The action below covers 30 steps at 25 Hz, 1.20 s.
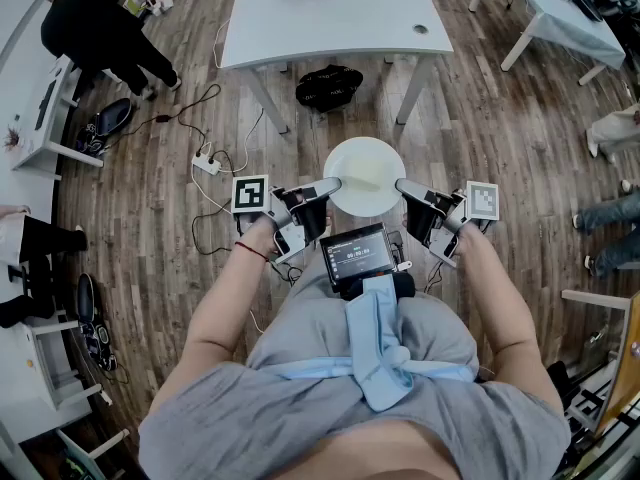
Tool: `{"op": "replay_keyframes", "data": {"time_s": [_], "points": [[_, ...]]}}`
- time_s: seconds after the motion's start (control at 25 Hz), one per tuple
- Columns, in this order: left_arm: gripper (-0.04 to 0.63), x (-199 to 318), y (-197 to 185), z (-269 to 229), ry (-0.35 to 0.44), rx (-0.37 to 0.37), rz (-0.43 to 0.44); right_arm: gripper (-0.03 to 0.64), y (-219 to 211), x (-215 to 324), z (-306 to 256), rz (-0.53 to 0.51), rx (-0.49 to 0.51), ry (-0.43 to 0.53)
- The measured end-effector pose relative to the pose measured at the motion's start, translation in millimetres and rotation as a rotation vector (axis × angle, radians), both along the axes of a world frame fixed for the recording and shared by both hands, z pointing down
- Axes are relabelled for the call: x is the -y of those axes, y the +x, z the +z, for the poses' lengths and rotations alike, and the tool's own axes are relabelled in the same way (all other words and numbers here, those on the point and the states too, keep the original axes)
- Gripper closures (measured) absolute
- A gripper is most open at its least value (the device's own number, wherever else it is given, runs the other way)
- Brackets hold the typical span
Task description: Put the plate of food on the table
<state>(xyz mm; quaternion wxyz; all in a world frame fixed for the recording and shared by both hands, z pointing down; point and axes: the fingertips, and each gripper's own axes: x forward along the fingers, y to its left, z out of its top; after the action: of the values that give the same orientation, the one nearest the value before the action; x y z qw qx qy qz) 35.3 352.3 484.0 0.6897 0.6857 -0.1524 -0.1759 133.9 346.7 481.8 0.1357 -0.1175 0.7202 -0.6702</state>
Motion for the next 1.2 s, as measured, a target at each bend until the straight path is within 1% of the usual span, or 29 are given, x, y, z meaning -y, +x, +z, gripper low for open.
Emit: {"op": "replay_keyframes", "data": {"time_s": [0.48,0.92,1.08,1.2], "points": [[0.561,-0.1,-0.8,-0.7,0.01,0.001,-0.008,0.574,0.8,2.4,0.5,0.0,0.011,0.014],[0.561,3.8,-2.6,1.7,0.019,0.007,-0.012,0.574,-2.2,7.0,1.0,0.007,0.023,-0.002],[0.561,8.0,-9.5,2.2,0.011,0.007,-0.02,0.574,-8.1,12.1,1.5,0.014,0.017,-0.021],[0.561,11.1,-12.2,-0.9,0.011,0.005,-0.021,0.574,-10.4,16.4,-0.2,0.012,0.02,-0.014]]}}
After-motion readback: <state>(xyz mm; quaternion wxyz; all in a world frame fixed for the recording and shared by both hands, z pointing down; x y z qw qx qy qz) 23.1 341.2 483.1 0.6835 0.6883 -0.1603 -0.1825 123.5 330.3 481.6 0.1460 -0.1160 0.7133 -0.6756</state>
